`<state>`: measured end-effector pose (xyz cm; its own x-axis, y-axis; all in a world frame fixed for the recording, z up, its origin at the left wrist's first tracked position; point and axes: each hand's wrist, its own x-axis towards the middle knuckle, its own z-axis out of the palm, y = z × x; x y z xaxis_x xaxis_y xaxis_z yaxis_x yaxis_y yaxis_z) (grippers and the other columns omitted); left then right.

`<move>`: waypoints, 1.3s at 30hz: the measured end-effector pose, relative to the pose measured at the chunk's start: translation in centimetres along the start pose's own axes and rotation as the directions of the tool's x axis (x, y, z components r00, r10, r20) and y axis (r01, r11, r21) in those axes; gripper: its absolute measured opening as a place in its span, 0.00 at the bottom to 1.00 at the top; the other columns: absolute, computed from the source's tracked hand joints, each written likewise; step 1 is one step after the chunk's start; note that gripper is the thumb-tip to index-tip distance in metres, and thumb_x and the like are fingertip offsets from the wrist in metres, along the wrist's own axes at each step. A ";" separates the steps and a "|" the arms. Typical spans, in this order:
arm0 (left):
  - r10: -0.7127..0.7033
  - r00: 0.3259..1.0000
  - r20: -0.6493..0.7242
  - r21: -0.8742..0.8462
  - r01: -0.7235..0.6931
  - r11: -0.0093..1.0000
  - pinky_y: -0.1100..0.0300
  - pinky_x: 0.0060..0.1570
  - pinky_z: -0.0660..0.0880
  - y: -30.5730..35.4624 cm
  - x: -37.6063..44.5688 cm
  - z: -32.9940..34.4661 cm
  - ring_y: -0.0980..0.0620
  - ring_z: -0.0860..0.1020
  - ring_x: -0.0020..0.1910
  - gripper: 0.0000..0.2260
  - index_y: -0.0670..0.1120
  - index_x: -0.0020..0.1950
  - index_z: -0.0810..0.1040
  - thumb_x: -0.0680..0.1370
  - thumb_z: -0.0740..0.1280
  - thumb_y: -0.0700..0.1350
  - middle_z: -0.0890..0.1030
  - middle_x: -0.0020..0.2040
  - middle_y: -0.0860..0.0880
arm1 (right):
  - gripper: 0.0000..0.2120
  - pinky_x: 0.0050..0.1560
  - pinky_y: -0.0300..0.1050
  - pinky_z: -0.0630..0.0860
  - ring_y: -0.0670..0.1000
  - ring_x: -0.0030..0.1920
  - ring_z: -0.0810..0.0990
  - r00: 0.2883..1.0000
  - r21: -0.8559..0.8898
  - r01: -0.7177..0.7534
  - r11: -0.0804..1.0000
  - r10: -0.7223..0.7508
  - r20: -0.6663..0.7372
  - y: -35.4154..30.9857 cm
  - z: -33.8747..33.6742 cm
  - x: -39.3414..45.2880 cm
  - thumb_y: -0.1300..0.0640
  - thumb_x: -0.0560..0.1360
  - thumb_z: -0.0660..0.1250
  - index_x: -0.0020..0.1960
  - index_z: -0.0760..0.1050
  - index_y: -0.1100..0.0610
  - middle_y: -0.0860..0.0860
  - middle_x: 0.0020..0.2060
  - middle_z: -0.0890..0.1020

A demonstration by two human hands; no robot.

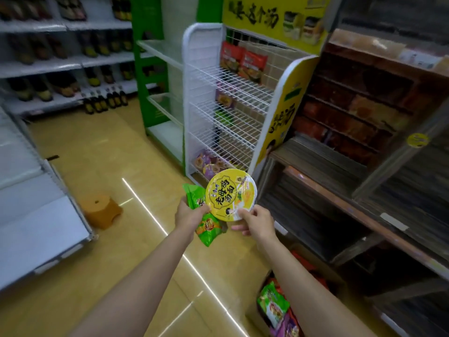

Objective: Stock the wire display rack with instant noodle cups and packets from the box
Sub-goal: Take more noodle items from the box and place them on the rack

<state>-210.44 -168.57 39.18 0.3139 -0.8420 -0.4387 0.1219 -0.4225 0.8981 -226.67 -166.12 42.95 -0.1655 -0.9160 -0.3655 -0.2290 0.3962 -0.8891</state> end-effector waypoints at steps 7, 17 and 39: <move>-0.034 0.996 -0.083 -0.008 0.033 0.999 0.47 0.52 0.78 0.7 3.0 -8.1 0.43 0.80 0.49 0.16 0.49 0.52 0.72 0.69 0.72 0.37 0.80 0.50 0.44 | 0.10 0.23 0.38 0.72 0.51 0.28 0.83 0.998 -0.053 -0.009 0.999 0.013 0.060 -2.3 8.5 0.0 0.59 0.77 0.64 0.39 0.66 0.60 0.57 0.42 0.83; -0.096 0.981 -0.170 -0.087 0.082 0.993 0.48 0.51 0.79 2.6 8.7 -12.6 0.43 0.81 0.47 0.13 0.49 0.48 0.74 0.69 0.71 0.36 0.81 0.49 0.43 | 0.10 0.22 0.38 0.70 0.48 0.24 0.81 0.986 -0.084 -0.047 0.995 0.060 0.157 -5.1 15.1 5.8 0.59 0.77 0.63 0.51 0.73 0.67 0.59 0.45 0.83; 0.042 0.993 -0.111 0.117 -0.029 0.993 0.50 0.52 0.77 18.8 33.8 -10.3 0.44 0.79 0.49 0.17 0.47 0.57 0.72 0.72 0.71 0.36 0.80 0.51 0.44 | 0.08 0.17 0.35 0.67 0.48 0.21 0.79 0.983 0.001 -0.144 0.990 0.143 0.114 -16.7 23.3 30.9 0.61 0.77 0.63 0.41 0.70 0.60 0.62 0.40 0.80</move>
<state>-187.83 -201.51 41.50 0.4216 -0.8164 -0.3946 0.0020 -0.4343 0.9007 -205.57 -202.50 40.08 -0.0861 -0.8514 -0.5175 -0.2017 0.5236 -0.8278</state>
